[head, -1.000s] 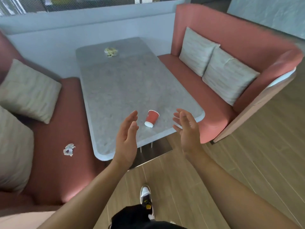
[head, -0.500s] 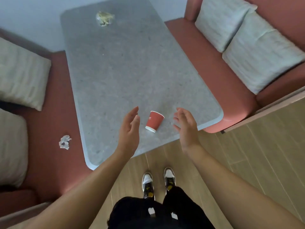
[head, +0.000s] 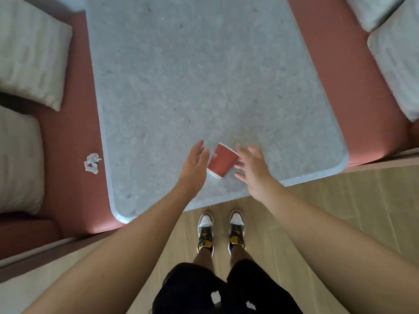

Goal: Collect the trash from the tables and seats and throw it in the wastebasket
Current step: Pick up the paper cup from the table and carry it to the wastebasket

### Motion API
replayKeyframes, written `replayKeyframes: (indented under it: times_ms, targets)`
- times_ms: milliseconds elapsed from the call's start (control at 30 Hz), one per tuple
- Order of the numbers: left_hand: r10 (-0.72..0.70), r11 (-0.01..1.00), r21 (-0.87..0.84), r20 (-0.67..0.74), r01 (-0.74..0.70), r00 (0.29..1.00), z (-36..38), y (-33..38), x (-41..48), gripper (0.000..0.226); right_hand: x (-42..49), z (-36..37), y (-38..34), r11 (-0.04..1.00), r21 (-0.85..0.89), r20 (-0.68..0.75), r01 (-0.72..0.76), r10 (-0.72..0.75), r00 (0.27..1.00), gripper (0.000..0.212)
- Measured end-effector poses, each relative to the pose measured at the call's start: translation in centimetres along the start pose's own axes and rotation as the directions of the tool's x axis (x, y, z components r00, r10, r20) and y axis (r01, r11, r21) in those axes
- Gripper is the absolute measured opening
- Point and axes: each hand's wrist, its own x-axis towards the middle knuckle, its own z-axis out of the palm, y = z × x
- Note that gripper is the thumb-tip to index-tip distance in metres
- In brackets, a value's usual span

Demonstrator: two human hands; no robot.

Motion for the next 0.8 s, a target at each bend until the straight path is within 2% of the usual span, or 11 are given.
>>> replayKeyframes:
  times_ms: [200,367,500,633,800]
  targets:
    - [-0.106,0.993,-0.050,0.044,0.109,0.993,1.5,-0.4,0.0,0.044,1.0,1.5,1.0,0.998,-0.066,0.055,-0.003,0.006,0.998,0.077]
    - [-0.128,0.979,-0.155,0.051,0.135,0.990,1.4,-0.3,-1.6,0.035,0.6,0.9,1.2,0.979,-0.191,0.133,0.077,-0.052,0.990,0.056]
    - [-0.118,0.964,-0.235,0.034,0.123,0.992,0.3,0.4,-3.6,0.034,-0.7,1.1,0.3,0.956,-0.245,0.227,0.163,-0.107,0.968,0.058]
    - [-0.049,0.957,-0.285,-0.007,0.045,0.999,-1.2,1.7,-6.2,0.036,-3.0,2.2,-1.8,0.916,-0.260,0.368,0.305,-0.198,0.908,0.061]
    - [0.013,0.935,-0.351,-0.093,-0.045,0.996,-3.7,3.7,-10.4,0.035,-7.0,4.1,-4.5,0.846,-0.267,0.537,0.461,-0.267,0.800,0.064]
